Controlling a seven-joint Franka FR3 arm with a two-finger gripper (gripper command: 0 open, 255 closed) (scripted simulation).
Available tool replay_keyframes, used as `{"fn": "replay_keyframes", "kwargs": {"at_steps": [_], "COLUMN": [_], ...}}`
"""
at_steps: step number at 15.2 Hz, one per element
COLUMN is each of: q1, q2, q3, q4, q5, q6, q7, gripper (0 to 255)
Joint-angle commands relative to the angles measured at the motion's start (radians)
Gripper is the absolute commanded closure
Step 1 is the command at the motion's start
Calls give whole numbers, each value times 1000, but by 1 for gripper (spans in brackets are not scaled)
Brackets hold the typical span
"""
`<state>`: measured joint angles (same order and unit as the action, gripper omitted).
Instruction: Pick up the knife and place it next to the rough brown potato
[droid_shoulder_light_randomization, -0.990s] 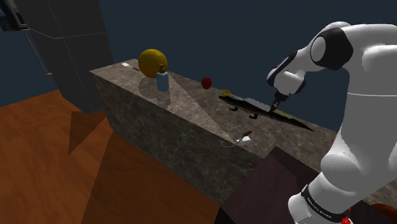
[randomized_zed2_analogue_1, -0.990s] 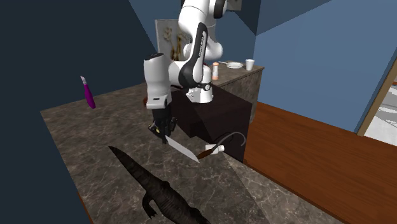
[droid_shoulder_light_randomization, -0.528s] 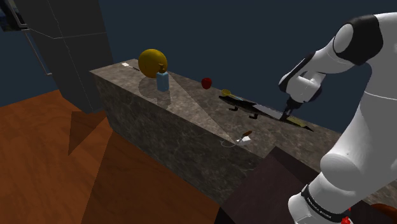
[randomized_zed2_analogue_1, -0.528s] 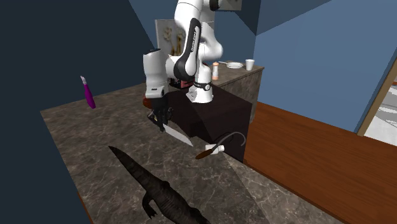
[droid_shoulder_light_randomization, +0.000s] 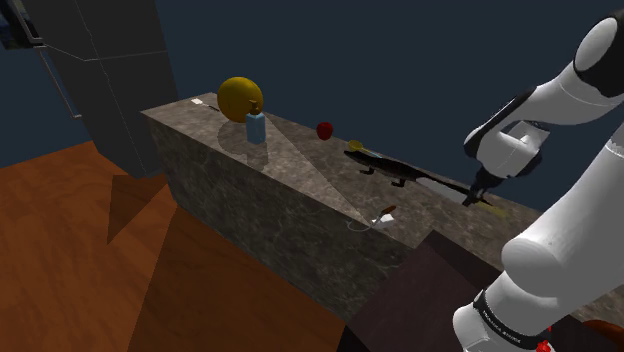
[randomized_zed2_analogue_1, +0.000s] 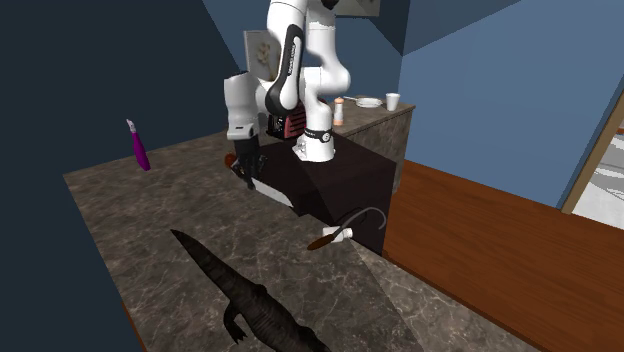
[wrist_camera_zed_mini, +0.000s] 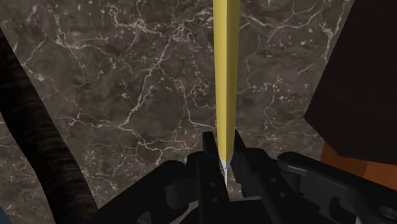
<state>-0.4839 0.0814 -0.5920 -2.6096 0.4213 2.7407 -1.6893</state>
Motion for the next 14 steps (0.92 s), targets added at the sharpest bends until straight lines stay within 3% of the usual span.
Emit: {"fn": "replay_keyframes", "kwargs": {"at_steps": [1, 6, 14], "q1": [-19, -113, -390], "q2": [-56, -178, -335], "q3": [-32, -106, -180], "q4": [-66, -190, -315], "q5": [-48, -215, -496], "q6": [20, 44, 17], "q7": [-15, -32, -108], "gripper": [255, 255, 255]}}
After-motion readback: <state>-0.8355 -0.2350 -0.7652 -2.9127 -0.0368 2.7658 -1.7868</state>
